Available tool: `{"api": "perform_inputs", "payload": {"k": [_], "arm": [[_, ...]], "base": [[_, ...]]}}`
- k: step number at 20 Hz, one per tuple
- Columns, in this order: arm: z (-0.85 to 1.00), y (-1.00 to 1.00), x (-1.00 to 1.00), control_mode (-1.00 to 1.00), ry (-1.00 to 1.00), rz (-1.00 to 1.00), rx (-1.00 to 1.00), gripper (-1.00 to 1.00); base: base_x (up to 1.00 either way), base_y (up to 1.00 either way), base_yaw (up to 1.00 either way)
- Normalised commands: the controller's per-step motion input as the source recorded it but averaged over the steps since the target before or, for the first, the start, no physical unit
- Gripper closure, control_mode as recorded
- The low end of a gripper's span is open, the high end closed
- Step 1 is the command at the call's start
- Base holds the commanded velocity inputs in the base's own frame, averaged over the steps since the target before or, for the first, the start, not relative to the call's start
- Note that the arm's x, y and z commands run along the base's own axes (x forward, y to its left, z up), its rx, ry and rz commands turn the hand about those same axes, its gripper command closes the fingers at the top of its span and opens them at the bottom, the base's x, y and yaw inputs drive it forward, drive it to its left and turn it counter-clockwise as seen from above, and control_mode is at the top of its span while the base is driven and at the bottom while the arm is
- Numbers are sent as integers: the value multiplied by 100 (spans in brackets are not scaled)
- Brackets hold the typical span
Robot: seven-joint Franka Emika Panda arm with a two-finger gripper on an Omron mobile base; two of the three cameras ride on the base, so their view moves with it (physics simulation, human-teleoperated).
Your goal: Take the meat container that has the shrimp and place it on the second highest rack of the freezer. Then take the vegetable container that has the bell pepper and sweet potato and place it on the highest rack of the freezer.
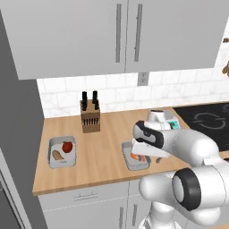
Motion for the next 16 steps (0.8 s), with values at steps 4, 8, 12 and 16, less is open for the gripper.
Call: {"api": "perform_inputs", "payload": {"k": [4, 8, 12, 16], "arm": [[-8, 0, 9, -100, 0, -25, 0, -100], [-22, 0, 24, -100, 3, -11, 0, -100], [-35, 0, 16, -100, 3, 0, 0, -100], [-28, 0, 0, -100, 2, 0, 0, -100]], "base": [[0, 0, 0], [0, 0, 0], [0, 0, 0], [0, 0, 0]]}}
